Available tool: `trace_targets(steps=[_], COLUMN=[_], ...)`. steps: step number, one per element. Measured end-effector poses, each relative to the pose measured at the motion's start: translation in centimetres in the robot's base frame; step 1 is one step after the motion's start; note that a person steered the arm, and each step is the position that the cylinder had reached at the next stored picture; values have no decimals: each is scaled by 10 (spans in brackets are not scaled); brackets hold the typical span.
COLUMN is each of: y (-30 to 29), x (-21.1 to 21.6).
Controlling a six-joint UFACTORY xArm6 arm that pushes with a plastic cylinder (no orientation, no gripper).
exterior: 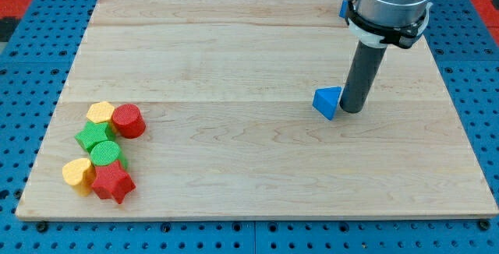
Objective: Push the blue triangle into the red circle
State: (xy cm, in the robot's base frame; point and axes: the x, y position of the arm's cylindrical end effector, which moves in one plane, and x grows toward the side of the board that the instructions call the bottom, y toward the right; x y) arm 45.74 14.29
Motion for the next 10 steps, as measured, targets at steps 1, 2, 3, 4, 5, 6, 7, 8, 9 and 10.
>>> trace_targets(steps=[1,2,3,4,5,6,7,8,9,10], y=[-4,-30,-80,-94,-94,-90,-87,-95,-124,-157], x=[0,-7,-12,-18,-19,-27,-48,-49,-37,-4])
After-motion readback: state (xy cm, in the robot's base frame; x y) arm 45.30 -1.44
